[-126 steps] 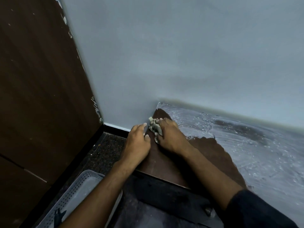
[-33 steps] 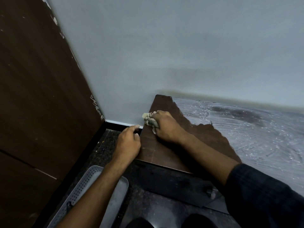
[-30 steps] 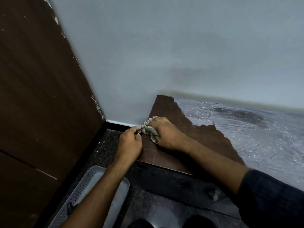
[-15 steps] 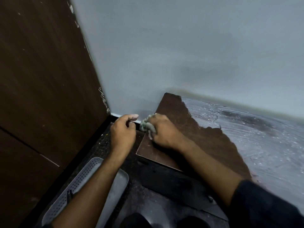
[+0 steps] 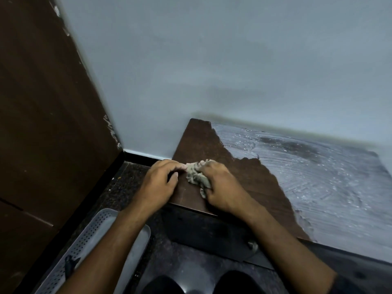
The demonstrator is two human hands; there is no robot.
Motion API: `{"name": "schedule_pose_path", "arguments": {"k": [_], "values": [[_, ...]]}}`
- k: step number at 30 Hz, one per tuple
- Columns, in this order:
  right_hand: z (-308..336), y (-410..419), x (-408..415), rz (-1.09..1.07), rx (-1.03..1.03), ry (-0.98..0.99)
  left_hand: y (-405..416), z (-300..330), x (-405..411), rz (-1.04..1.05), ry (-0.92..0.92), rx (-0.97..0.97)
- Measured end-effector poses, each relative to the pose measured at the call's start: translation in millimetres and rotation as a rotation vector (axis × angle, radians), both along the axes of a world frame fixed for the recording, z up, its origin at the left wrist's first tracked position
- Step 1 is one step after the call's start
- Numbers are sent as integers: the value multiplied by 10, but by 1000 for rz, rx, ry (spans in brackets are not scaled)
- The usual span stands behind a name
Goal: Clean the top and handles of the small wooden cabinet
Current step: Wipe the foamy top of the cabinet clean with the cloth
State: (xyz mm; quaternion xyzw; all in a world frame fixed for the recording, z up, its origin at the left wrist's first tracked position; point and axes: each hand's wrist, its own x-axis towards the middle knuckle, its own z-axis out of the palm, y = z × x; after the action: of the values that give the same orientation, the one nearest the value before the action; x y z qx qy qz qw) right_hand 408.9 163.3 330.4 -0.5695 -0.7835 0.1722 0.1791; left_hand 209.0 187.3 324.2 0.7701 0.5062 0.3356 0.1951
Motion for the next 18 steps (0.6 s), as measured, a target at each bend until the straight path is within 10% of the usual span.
{"name": "schedule_pose_path", "arguments": {"k": [18], "values": [[-129, -486, 667, -87, -12, -12, 43, -23, 847, -164, 155, 44]]}}
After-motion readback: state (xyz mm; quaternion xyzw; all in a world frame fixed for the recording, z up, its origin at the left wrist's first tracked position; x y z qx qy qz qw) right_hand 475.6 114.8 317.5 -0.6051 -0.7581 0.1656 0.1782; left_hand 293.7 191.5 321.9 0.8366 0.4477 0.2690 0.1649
